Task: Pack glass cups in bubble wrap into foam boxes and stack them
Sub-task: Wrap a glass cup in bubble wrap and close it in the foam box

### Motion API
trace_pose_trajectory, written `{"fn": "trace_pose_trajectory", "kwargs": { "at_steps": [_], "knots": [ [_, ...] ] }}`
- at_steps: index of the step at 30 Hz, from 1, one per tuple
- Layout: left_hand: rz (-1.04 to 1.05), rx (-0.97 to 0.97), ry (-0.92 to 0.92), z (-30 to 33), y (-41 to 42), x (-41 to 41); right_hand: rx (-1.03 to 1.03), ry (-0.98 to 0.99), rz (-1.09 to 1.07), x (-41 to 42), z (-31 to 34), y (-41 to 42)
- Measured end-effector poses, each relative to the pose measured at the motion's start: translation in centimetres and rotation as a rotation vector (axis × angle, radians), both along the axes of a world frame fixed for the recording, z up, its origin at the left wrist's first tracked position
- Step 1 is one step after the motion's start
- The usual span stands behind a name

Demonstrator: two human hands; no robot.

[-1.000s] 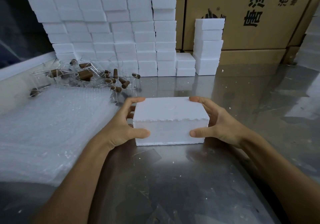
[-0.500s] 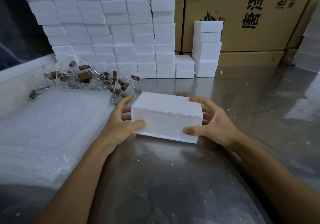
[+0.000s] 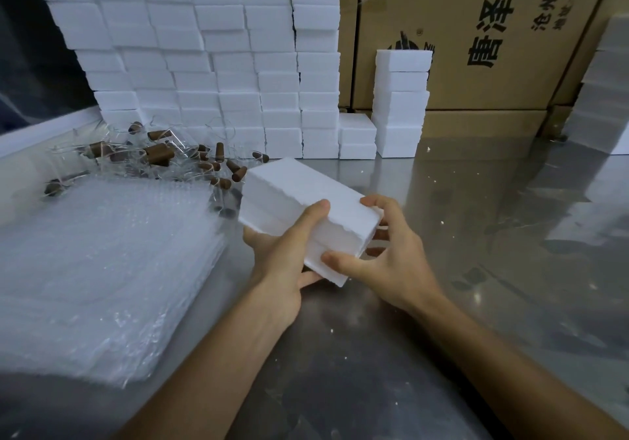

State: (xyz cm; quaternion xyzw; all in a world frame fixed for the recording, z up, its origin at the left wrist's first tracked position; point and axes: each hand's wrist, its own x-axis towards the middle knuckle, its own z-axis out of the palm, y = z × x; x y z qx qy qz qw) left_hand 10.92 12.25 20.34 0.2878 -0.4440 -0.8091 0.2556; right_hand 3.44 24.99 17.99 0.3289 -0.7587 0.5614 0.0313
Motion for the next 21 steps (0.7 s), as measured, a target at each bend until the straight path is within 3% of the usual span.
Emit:
{"fn": "trace_pose_trajectory", "kwargs": {
  "at_steps": [21],
  "knots": [
    [-0.016,-0.019,0.094,-0.09,-0.19,0.33,-0.071,-0.183,0.077,-0.53,-0.44,-0.3]
  ]
}}
